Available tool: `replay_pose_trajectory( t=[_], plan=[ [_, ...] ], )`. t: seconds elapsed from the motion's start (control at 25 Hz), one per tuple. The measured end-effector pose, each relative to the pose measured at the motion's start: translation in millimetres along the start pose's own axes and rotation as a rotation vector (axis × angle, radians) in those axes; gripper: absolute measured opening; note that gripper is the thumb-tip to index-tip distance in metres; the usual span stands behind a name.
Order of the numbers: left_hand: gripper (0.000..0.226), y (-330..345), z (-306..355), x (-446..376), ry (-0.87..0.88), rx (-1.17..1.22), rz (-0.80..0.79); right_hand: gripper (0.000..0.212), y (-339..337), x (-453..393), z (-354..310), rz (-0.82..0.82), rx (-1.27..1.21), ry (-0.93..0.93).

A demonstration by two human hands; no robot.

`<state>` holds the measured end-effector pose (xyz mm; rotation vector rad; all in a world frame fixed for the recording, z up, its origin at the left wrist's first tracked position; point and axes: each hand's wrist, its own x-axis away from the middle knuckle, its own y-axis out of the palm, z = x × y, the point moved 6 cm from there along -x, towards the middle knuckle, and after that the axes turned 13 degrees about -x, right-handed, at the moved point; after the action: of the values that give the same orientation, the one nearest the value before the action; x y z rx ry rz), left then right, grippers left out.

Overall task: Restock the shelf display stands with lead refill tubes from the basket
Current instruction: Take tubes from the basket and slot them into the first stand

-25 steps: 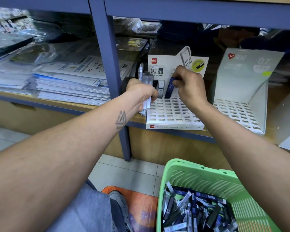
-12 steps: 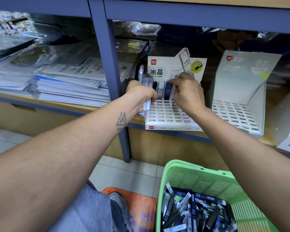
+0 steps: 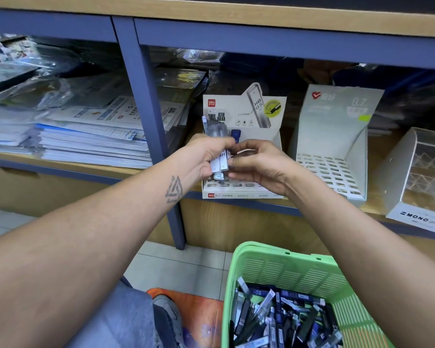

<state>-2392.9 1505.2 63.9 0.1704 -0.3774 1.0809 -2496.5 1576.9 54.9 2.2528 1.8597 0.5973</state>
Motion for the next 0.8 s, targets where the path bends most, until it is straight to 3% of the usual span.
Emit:
replay_pose_trajectory(
  t=[0.16,0.32,0.56,0.8],
  plan=[
    [0.03,9.1,0.3,1.5,-0.002,-0.007,-0.021,0.026,-17.2,-5.7,-2.2,0.122,-0.041,-0.061],
    [0.016,5.5,-1.8,-1.3,-0.012,-0.081,-0.022,0.027,-42.5,-10.7,-6.5,0.296,-0.009,-0.112],
    [0.022,-1.9,-2.0,-9.6,-0.017,-0.04,0.02,0.025,-53.8,-10.1,-11.6,0.334,0.063,-0.133],
    [0.021,-17.7,3.8,-15.8,-0.039,-0.047,0.016,0.021,-62.0,-10.8,-36.8,0.441,0.29,-0.387]
  ],
)
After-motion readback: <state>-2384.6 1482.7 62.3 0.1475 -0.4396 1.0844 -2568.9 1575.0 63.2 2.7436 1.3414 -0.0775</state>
